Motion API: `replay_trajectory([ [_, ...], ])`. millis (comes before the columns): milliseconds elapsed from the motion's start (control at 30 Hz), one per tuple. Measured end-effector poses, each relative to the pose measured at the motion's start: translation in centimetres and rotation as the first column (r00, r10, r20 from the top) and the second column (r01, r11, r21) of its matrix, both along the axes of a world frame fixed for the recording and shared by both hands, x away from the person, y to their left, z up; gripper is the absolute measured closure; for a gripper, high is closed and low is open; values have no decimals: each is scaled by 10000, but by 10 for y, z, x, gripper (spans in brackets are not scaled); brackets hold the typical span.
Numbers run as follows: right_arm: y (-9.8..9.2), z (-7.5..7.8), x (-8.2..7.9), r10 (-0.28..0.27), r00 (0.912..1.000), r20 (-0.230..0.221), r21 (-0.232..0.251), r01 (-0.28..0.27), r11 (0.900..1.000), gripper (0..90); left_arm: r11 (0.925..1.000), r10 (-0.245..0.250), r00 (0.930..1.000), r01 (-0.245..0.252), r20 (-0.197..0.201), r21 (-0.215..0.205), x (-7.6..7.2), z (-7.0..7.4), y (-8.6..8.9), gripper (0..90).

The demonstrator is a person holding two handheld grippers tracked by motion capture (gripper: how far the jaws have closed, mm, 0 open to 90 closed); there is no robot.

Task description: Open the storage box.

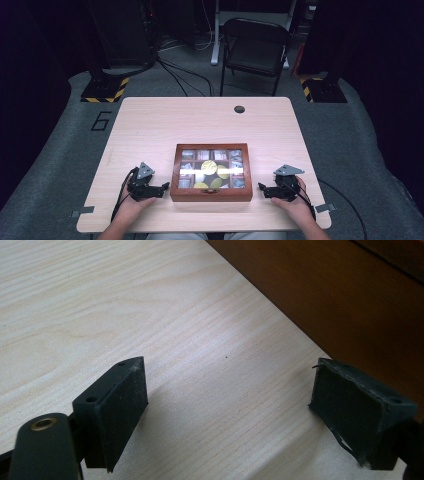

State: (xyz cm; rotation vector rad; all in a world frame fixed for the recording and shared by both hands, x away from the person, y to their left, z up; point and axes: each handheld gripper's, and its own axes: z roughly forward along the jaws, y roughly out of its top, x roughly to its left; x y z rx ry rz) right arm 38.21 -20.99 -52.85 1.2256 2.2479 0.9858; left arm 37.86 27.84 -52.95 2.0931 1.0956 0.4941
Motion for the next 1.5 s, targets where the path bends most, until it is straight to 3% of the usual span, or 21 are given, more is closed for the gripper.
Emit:
replay_trajectory([
  [733,0,0,-3,-140,9999,27,155,140,9998,159,9998,210,9997,-210,87,-32,0,0,1,162],
  [967,-2,3,-4,-156,9999,-4,-19,156,9999,258,9994,311,9995,-311,5,-155,0,2,5,250],
  [1033,-1,6,-6,-241,9996,-145,-108,240,9997,276,9989,365,9992,-369,-164,-274,0,4,6,267],
  [1133,1,10,-10,-140,9998,145,-191,143,9997,294,9982,287,9995,-292,-95,-515,-1,11,6,296],
  [1300,2,17,-15,101,9999,63,-342,-99,9994,311,9986,167,9996,-179,-245,-503,-2,16,4,325],
  [1500,1,23,-21,-23,10000,56,-8,23,10000,354,9950,276,9989,-311,-375,-945,-7,23,4,343],
])
